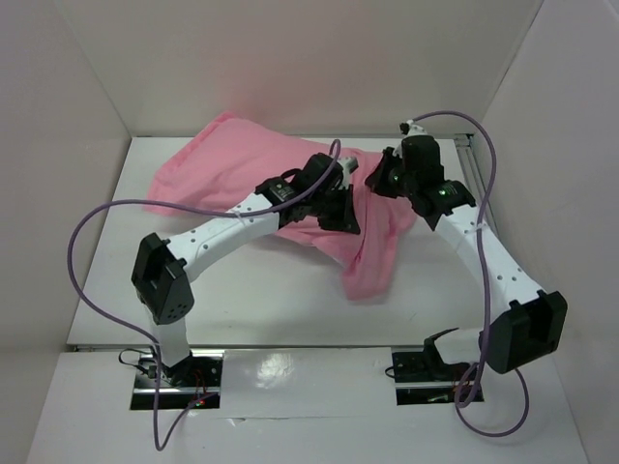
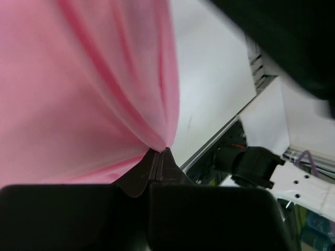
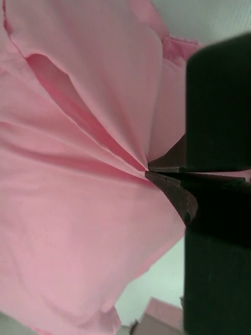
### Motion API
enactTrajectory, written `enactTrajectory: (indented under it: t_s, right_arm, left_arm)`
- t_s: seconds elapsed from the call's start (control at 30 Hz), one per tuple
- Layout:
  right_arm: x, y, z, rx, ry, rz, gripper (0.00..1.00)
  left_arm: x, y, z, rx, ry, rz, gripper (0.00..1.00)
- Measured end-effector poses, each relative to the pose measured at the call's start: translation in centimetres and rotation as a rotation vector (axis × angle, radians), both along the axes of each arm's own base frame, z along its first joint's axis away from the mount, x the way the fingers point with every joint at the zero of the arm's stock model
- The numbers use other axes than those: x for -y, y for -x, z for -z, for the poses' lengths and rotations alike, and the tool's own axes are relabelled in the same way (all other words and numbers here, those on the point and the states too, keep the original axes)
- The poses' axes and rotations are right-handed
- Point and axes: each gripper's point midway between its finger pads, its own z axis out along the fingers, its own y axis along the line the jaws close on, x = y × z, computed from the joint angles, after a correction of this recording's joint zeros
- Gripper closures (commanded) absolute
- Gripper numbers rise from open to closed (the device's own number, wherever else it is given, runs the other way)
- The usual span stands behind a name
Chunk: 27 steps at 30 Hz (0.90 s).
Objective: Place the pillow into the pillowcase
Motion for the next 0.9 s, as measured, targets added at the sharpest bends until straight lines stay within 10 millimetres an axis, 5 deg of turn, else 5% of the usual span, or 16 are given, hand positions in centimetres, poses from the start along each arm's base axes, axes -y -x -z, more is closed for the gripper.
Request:
enactTrajectory:
  t_s: [0.07,0.13,0.17,0.27,0.33,0.4,0.57,0.7,0.77,0.9]
  right_arm:
    - [0.5,-0.7,0.5,-0.021,0.015,0.022,0.5]
    - [1.5,-1.4,1.4,-0.045,0.053,0.055,0.25]
    - [2.2,-1.4,1.9,-0.061,0.07,0.076,0.13]
    - [5.7,-0.6,1.9,-0.083,0.126,0.165,0.04]
    - [8.3,0.6,1.0,-0.083,0.149,0.228,0.0]
    - [10.1,2.0,-0.1,-0.069,0.166,0.272,0.0]
    - [10.7,6.4,-0.7,-0.043,0.17,0.254,0.0]
    - [10.6,9.1,2.7,-0.136,0.188,0.223,0.0]
    - [10.4,9.9,4.5,-0.193,0.191,0.201,0.0]
    - [10.0,10.8,5.9,-0.248,0.188,0.173,0.0]
  left_arm:
    - [0.9,-0.6,-0.7,0.004,0.021,0.018,0.95]
    - [2.1,-1.3,-1.8,0.023,0.036,0.046,0.66]
    - [2.4,-1.7,-2.4,0.037,0.041,0.057,0.36]
    - [1.6,-2.5,-3.4,0.061,0.031,0.065,0.19]
    - [-0.9,-3.1,-3.4,0.06,0.011,0.032,0.19]
    - [-5.4,-4.3,-3.3,0.051,-0.019,-0.047,0.2]
    - [-23.9,-9.0,-4.2,0.053,-0.067,-0.523,0.19]
    - [-37.6,-7.3,-2.8,0.034,-0.098,-0.923,0.05]
    - [-41.5,-5.8,-0.8,-0.011,-0.096,-1.05,0.0]
    - [-45.2,-4.1,4.6,-0.147,-0.088,-1.182,0.0]
